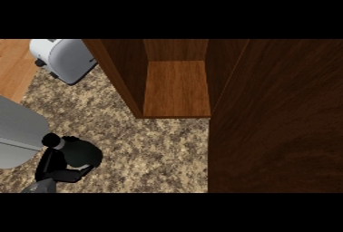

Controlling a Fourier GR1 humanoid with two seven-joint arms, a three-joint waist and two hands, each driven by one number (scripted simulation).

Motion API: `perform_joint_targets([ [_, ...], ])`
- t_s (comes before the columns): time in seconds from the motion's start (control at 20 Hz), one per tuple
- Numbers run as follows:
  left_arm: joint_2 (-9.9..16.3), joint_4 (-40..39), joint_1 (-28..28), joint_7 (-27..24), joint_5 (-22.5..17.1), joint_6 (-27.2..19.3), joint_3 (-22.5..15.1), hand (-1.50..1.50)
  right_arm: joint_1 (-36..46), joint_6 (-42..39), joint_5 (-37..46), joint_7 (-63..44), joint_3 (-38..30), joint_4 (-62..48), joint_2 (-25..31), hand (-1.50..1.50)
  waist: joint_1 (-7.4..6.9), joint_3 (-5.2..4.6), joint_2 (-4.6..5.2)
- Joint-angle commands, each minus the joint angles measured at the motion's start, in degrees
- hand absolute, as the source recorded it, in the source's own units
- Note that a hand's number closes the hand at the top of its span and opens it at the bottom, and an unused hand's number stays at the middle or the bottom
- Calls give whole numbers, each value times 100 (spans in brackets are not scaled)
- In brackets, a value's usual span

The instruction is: Pick up the wine, place it into the cabinet and close the cabinet

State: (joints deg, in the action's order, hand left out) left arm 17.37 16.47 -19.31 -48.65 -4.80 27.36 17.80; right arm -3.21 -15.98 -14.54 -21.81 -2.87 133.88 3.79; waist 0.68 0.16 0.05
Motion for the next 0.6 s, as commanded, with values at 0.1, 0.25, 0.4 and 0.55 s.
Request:
perform_joint_targets([
  [0.1,-1094,511,1275,-1102,127,-257,-320,150,-281,-2,1,-70,-144,223,61,-150,-148,-5,-52],
  [0.25,-1123,901,1420,-1046,13,-364,-322,150,51,150,70,-243,49,86,-13,-150,-160,-12,-26],
  [0.4,-1203,1206,1849,-1217,14,-273,-430,150,-278,-17,-64,11,-176,128,10,-150,-119,-10,-30],
  [0.55,-1487,1741,1736,-851,-120,-393,-545,150,71,92,-158,-161,-261,33,94,-150,-132,-9,-27],
])
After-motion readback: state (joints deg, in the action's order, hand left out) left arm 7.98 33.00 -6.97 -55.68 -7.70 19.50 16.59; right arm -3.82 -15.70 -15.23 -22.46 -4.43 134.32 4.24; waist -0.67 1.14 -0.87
